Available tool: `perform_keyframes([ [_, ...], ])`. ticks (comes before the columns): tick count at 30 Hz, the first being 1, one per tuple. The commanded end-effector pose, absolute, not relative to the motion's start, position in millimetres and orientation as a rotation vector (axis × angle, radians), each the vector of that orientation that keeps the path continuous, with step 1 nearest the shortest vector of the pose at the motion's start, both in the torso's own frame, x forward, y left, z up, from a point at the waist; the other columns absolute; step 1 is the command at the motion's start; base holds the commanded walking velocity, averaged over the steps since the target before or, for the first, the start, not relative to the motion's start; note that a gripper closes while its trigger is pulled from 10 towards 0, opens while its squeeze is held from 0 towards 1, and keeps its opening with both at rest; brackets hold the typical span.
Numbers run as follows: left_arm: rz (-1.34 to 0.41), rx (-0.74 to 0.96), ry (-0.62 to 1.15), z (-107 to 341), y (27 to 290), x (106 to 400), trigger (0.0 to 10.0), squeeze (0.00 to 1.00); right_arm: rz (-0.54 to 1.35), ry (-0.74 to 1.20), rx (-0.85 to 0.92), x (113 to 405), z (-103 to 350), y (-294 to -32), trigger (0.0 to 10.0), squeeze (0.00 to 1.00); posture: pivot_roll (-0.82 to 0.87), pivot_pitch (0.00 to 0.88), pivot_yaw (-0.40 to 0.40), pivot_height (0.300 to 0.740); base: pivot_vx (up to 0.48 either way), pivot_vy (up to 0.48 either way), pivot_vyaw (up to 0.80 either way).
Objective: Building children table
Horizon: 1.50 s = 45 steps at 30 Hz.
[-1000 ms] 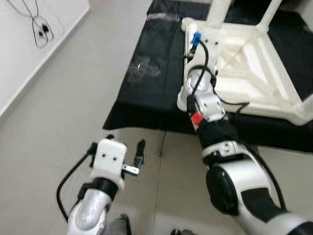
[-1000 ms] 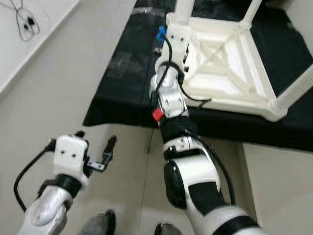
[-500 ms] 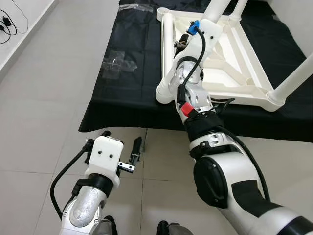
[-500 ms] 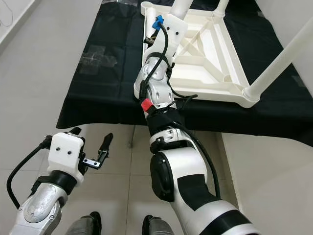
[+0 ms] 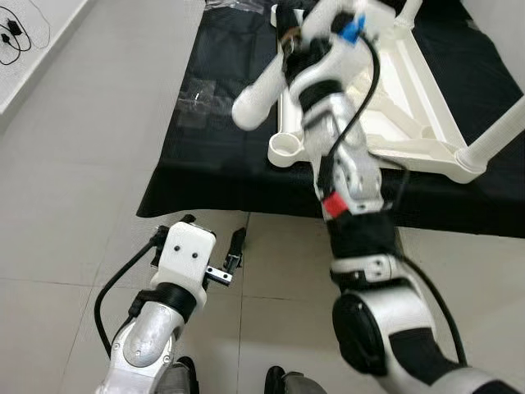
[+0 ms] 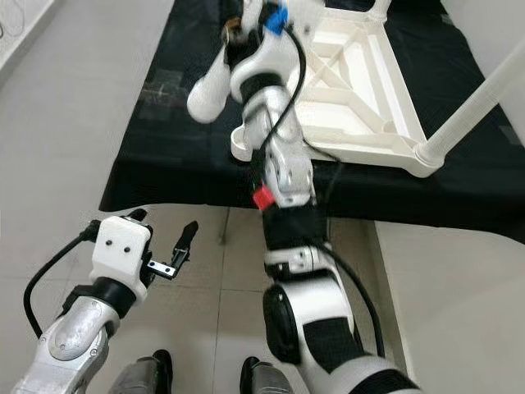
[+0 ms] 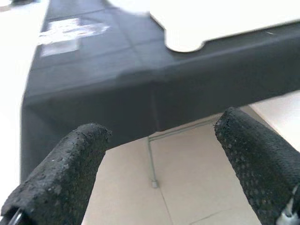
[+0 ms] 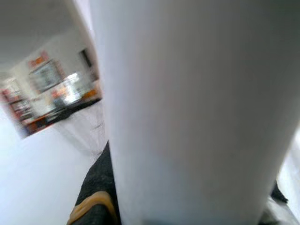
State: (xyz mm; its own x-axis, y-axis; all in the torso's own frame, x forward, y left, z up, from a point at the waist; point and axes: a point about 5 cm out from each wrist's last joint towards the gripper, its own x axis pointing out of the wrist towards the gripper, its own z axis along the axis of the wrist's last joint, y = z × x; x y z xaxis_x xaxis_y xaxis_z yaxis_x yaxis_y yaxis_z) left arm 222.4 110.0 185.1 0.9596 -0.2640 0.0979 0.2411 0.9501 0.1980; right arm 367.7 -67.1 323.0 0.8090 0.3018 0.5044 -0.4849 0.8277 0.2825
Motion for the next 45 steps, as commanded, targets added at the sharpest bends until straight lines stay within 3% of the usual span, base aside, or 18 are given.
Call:
perform_keyframes([
  [1, -0.279, 0.196, -0.104, 180.5, 110.2, 223.0, 10.0, 1.00, 0.511, -0.461, 0.427, 361.6, 322.0, -63.8, 10.0, 0.00, 0.12, 0.164, -0.056, 0.740, 0.000, 0.000, 0.00],
  [3, -0.307, 0.226, -0.103, 181.3, 109.7, 225.7, 10.0, 1.00, 0.536, -0.432, 0.434, 360.9, 312.7, -64.1, 10.0, 0.00, 0.12, 0.159, -0.059, 0.740, 0.000, 0.000, 0.00],
  [4, -0.356, 0.273, -0.093, 180.5, 109.0, 228.8, 10.0, 0.00, 0.595, -0.398, 0.451, 356.2, 302.6, -62.3, 10.0, 0.00, 0.13, 0.149, -0.053, 0.740, 0.000, 0.000, 0.00],
  [10, -0.451, 0.397, -0.098, 178.8, 110.2, 237.6, 10.0, 0.00, 0.767, -0.337, 0.477, 336.8, 283.9, -52.4, 10.0, 0.00, 0.12, 0.133, -0.046, 0.740, 0.000, 0.000, 0.00],
  [22, -0.426, 0.515, -0.146, 186.8, 119.7, 250.5, 10.0, 0.00, 0.932, -0.232, 0.464, 313.3, 261.4, -40.4, 10.0, 0.00, 0.12, 0.123, -0.043, 0.740, 0.000, 0.000, 0.00],
  [35, -0.373, 0.564, -0.147, 185.2, 129.2, 255.7, 10.0, 0.00, 0.898, -0.165, 0.462, 314.0, 247.6, -45.7, 10.0, 0.00, 0.12, 0.132, -0.043, 0.740, 0.000, 0.000, 0.00],
  [45, -0.397, 0.507, -0.067, 172.4, 119.5, 251.7, 10.0, 0.00, 0.859, -0.181, 0.452, 319.0, 252.7, -50.1, 10.0, 0.00, 0.12, 0.141, -0.047, 0.740, 0.000, 0.000, 0.00],
])
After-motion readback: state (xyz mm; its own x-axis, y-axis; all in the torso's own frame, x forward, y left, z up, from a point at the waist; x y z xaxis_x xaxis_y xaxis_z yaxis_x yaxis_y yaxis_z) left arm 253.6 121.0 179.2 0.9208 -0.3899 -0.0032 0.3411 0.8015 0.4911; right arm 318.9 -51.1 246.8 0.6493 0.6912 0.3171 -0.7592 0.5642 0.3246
